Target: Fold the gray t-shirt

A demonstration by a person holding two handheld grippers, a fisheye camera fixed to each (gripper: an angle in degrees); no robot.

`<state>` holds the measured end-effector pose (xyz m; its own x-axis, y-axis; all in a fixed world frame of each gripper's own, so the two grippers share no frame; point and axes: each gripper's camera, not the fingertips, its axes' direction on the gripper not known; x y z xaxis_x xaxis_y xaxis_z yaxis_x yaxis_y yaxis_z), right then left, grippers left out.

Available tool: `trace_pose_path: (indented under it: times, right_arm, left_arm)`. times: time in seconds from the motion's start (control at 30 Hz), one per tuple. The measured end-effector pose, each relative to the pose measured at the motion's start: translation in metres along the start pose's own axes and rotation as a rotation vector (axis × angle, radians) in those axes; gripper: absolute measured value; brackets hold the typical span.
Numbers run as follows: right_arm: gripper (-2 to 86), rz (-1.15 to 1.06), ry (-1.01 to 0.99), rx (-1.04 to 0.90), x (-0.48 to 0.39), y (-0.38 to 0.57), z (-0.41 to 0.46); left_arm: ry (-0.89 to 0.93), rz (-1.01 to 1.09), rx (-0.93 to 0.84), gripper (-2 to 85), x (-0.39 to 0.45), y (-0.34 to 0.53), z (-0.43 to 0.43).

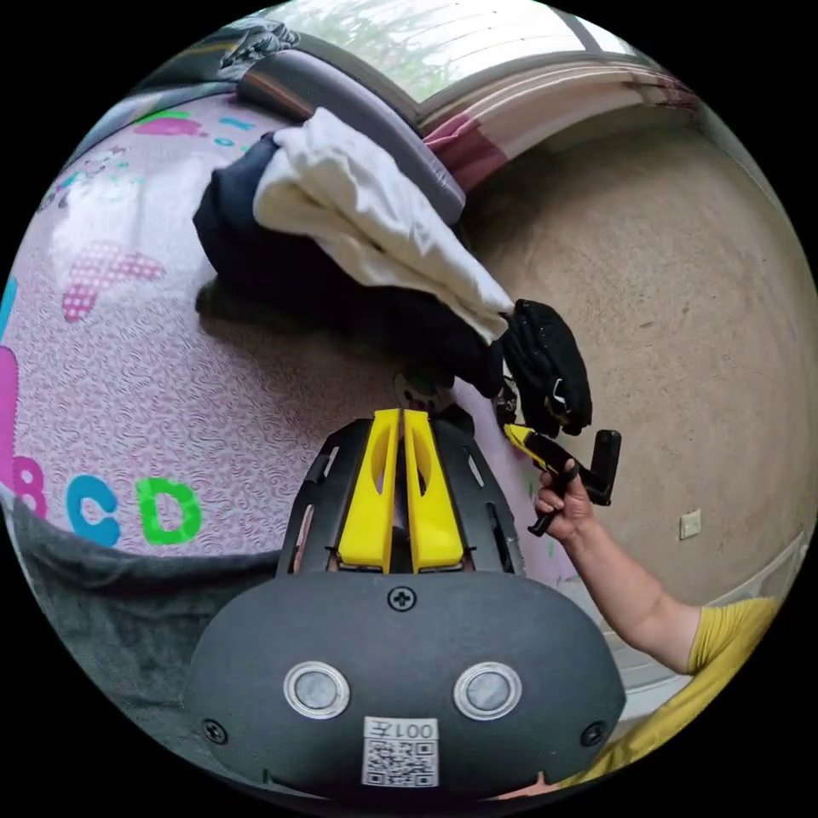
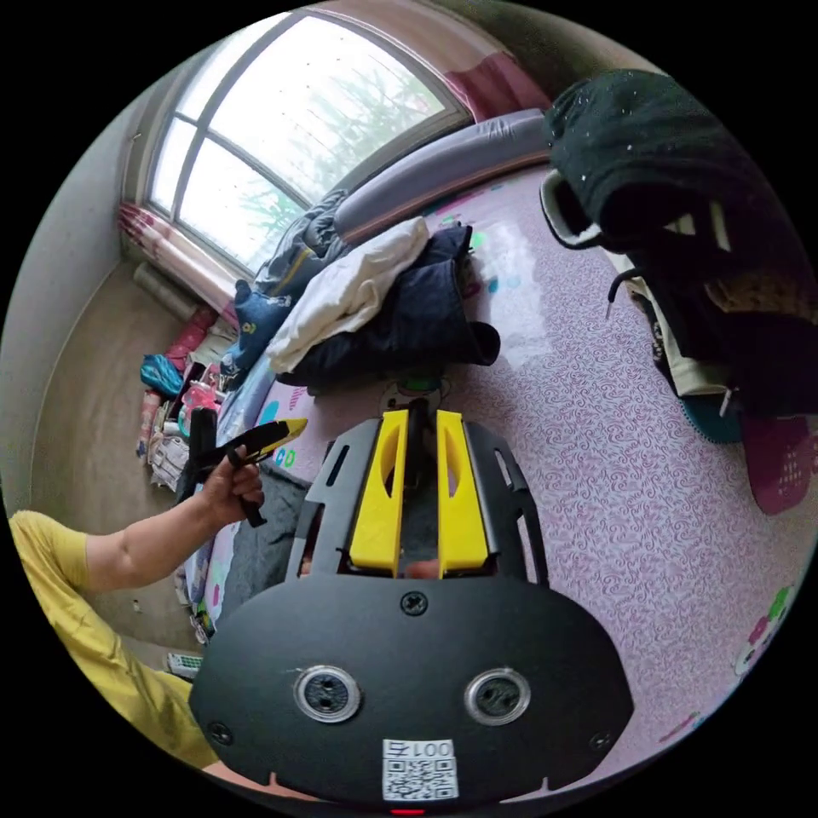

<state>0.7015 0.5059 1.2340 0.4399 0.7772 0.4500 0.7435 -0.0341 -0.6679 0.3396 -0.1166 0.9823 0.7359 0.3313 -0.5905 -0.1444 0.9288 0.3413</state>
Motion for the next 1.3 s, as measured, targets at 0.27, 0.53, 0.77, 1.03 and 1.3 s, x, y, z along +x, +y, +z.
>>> trace_pose_path:
  times: [0.27, 0.53, 0.77, 1.03, 1.3]
  right_arm:
    - [0.7, -0.191, 0.226, -0.145, -0.04, 0.091, -0.05]
    - [0.5, -0.122, 0.254, -0.227, -0.044, 0.109, -0.02]
    - [0.4, -0.027, 0.329, -0.288, -0.024, 0.106, 0.001]
    - [0.4, 0.039, 0.404, -0.223, 0.007, 0.112, -0.029]
    - [0.5, -0.013, 0.259, -0.161, 0.002, 0.105, -0.049]
  left_arm:
    - [-0.525, 0.421, -0.166, -1.2, 0.006, 0.055, -0.082]
    - [-0.632, 0.391, -0.181, -1.2, -0.022, 0.086, -0.096]
    - [-0.773, 0.509, -0.241, -1.3, -0.023, 0.097, -0.054]
    - [-0.848, 0.456, -0.182, -1.3, -0.029, 0.125, -0.069]
    - [-0.799, 0.48, -0.075, -1.3, -0.011, 0.135, -0.082]
